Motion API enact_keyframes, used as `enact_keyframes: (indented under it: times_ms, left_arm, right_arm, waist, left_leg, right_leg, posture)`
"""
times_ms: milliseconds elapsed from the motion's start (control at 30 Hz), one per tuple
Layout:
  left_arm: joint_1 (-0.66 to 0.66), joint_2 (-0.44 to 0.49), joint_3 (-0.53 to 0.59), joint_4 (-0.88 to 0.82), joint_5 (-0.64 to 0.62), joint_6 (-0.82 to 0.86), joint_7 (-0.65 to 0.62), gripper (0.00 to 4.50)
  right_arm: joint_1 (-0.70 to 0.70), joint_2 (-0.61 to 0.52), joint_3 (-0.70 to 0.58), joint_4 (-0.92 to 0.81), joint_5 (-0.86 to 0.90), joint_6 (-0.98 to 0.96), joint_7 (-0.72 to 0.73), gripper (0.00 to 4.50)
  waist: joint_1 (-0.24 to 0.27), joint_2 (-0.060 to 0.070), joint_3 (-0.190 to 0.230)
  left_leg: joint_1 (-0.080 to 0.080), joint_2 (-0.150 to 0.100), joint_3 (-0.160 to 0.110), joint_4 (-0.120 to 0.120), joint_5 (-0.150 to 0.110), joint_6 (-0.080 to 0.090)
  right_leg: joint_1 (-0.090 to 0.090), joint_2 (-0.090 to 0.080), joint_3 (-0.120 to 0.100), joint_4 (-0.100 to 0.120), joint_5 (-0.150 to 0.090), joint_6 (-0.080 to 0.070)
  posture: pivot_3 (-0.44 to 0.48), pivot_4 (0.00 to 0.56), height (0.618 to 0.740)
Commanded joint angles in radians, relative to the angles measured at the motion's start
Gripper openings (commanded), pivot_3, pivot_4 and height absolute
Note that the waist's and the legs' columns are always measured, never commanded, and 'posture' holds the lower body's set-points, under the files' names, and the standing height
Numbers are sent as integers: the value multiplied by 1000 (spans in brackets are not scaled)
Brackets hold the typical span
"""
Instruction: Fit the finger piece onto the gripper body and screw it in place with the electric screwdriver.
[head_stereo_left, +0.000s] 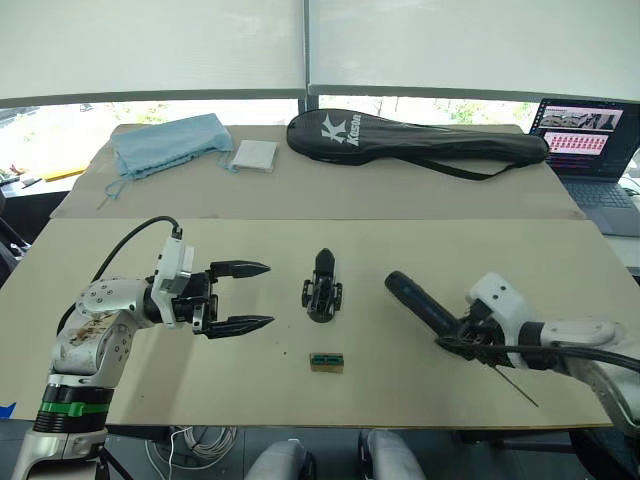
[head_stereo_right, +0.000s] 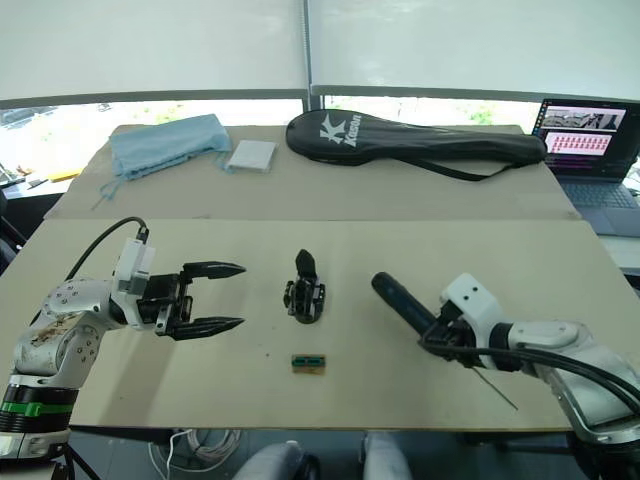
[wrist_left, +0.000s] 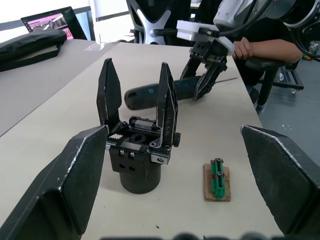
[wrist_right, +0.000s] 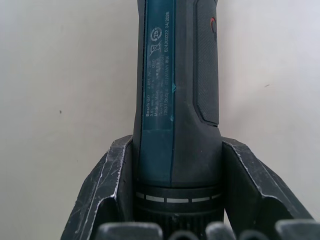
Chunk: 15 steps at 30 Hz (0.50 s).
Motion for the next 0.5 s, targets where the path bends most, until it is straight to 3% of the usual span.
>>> enact_keyframes:
  times_ms: [33, 100, 133, 267, 500]
  left_arm:
    - [5, 10, -3, -45, -13, -2, -13, 4500]
    - [5, 11, -1, -49, -17, 2, -8, 4500]
    - [5, 11, 0, -50, -18, 4, -6, 4500]
    - [15, 14, 5, -78, -29, 18, 2, 4500]
    - [46, 24, -2, -102, -38, 32, -4, 4500]
  right_arm:
    - [-41, -3, 4, 8, -1, -30, 7, 1944]
    - [-42, -11, 11, 15, 2, -29, 15, 1944]
    - [-42, -14, 13, 18, 3, -26, 19, 2967]
    - [-101, -51, -31, -2, 63, 54, 61, 4314]
    - [-272, -202, -41, -50, 209, 261, 144, 4431]
  waist:
    - [-1, -1, 0]
    - [0, -2, 0]
    - [1, -2, 0]
    - [1, -2, 0]
    - [2, -3, 0]
  left_leg:
    - [1, 0, 0, 0, 0, 0]
    - [1, 0, 0, 0, 0, 0]
    - [1, 0, 0, 0, 0, 0]
    - [1, 0, 0, 0, 0, 0]
    - [1, 1, 0, -1, 0, 0]
  right_leg:
    - [1, 0, 0, 0, 0, 0]
    - [1, 0, 0, 0, 0, 0]
    - [1, 0, 0, 0, 0, 0]
    - [1, 0, 0, 0, 0, 0]
    - [1, 0, 0, -1, 0, -1]
  posture:
    - [0, 150, 740]
    - [0, 150, 740]
    - [0, 150, 740]
    - [0, 150, 740]
    - [0, 150, 740]
